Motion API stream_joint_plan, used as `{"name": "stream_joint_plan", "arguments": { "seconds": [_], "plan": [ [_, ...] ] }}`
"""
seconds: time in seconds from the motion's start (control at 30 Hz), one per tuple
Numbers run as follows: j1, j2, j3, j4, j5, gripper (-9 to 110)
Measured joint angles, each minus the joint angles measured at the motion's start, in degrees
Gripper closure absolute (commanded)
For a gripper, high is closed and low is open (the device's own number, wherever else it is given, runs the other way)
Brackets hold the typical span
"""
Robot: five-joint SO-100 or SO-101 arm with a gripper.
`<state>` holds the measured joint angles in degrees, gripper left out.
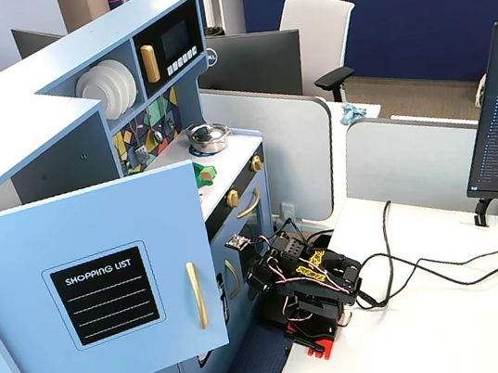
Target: Pick up the green pineapple from the left cabinet and place it in the green recipient
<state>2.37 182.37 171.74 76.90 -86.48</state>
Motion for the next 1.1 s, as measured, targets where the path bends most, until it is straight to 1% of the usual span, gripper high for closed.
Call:
{"name": "stream_joint_plan", "arguments": {
  "seconds": [0.53,0.7,0.77,0.87,1.0,1.1],
  "plan": [
    [-1.7,0.1,-0.3,0.4,-1.6,101],
    [-7.2,-0.5,-0.1,-0.8,-6.2,101],
    [-11.3,-2.7,-0.4,-4.7,-6.1,101],
    [-18.7,-6.3,-3.2,-14.1,-6.2,101],
    [-26.8,-10.1,-7.6,-28.2,-9.9,101],
    [-30.6,-13.8,-11.7,-38.1,-13.4,101]
  ]
}}
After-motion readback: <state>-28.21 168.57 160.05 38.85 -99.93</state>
